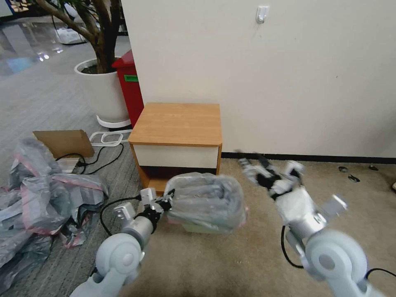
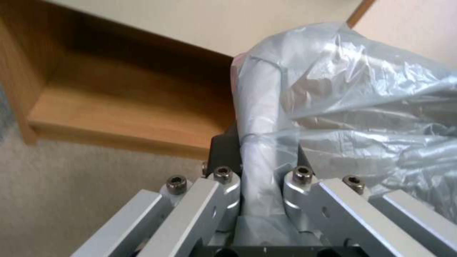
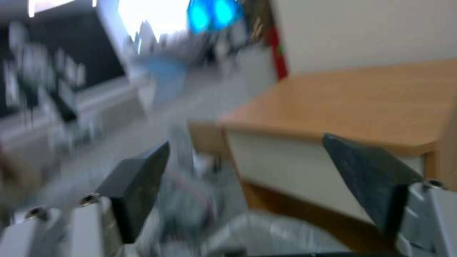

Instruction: Pick up the garbage bag from the table and place it over the trash can.

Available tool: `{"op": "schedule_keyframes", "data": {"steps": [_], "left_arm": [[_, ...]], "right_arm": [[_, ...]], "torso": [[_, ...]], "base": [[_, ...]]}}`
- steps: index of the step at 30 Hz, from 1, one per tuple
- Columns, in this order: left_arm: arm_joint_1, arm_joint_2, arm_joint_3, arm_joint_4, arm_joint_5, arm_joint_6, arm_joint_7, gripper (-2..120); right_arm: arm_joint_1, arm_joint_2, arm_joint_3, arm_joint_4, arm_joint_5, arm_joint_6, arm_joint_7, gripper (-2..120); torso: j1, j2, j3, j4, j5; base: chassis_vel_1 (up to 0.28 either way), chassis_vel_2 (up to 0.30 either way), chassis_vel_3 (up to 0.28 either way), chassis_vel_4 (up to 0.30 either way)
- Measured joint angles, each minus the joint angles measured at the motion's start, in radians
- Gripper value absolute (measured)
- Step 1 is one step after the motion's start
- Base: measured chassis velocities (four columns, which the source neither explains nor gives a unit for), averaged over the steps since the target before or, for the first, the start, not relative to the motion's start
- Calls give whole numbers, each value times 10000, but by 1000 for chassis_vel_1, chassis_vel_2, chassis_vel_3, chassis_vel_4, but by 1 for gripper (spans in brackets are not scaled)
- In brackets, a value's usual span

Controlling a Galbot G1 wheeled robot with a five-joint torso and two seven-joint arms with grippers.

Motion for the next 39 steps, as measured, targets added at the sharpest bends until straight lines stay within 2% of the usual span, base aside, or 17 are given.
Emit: {"op": "schedule_keyframes", "data": {"steps": [1, 2, 3, 4, 8, 9, 11, 13, 14, 16, 19, 21, 28, 34, 39], "left_arm": [[-5, 3, 157, -34, 389, -10, 14, 6], [-5, 7, 216, -57, 533, -17, 22, 6], [-3, 26, 343, -144, 888, -54, 39, 6], [-3, 26, 343, -144, 888, -54, 39, 6], [162, 194, 500, -453, 2338, -455, 412, 6], [162, 194, 500, -453, 2338, -455, 412, 6], [224, 258, 505, -538, 2994, -636, 618, 6], [240, 274, 530, -611, 3234, -710, 694, 6], [240, 274, 530, -611, 3234, -710, 694, 6], [233, 272, 592, -668, 3412, -766, 740, 6], [217, 258, 672, -680, 3516, -805, 766, 6], [192, 224, 810, -730, 3683, -861, 803, 6], [176, 256, 951, -966, 3771, -882, 883, 6], [116, 270, 958, -1043, 3833, -882, 912, 6], [127, 178, 1025, -1136, 3866, -887, 944, 6]], "right_arm": [[582, -580, -603, -86, -667, -511, -250, 77], [856, -850, -911, -132, -1092, -756, -466, 75], [1441, -1353, -1560, -183, -2036, -1338, -863, 67], [1441, -1353, -1560, -183, -2036, -1338, -863, 67], [3074, -2133, -3238, -201, -3709, -3085, -1011, 48], [3074, -2133, -3238, -201, -3709, -3085, -1011, 48], [3756, -2331, -3984, -235, -4405, -3392, -1011, 40], [4195, -2512, -4597, -368, -4894, -3425, -1105, 32], [4195, -2512, -4597, -368, -4894, -3425, -1105, 32], [4470, -2633, -5090, -473, -5243, -3426, -1319, 22], [4646, -2606, -5419, -612, -5469, -3425, -1335, 14], [4907, -2341, -5784, -988, -5791, -3411, -1265, 2], [5461, -1780, -6491, -1867, -6380, -3368, -990, 0], [6126, -1616, -7406, -2545, -6467, -3348, -799, 0], [6303, -1506, -7655, -2977, -6533, -3340, -471, 0]], "torso": [[0, 0, 1, 2, 1], [0, 0, 1, 2, -1], [0, 0, 1, 1, 1], [0, 0, 1, 1, 1], [0, 0, 1, 0, 1], [0, 0, 1, 0, 1], [0, 0, 1, 0, -1], [0, 0, 0, 1, 0], [0, 0, 0, 1, 0], [0, 0, 0, -1, -1], [0, 0, -1, -2, -1], [0, 0, 0, -1, 0], [0, 0, 0, -2, 0], [0, 0, 0, 0, -1], [0, 0, 0, 0, 0]], "base": [[0, 0, 0, 0], [0, 0, 0, 0], [0, 0, 0, 0], [0, 0, 0, 0], [0, 0, 0, 0], [0, 0, 0, 0], [0, 0, 0, 0], [0, 0, 0, 0], [0, 0, 0, 0], [0, 0, 0, 0], [0, 0, 0, 0], [0, 0, 0, 0], [0, 0, 0, 0], [0, 0, 0, 0], [0, 0, 0, 0]]}}
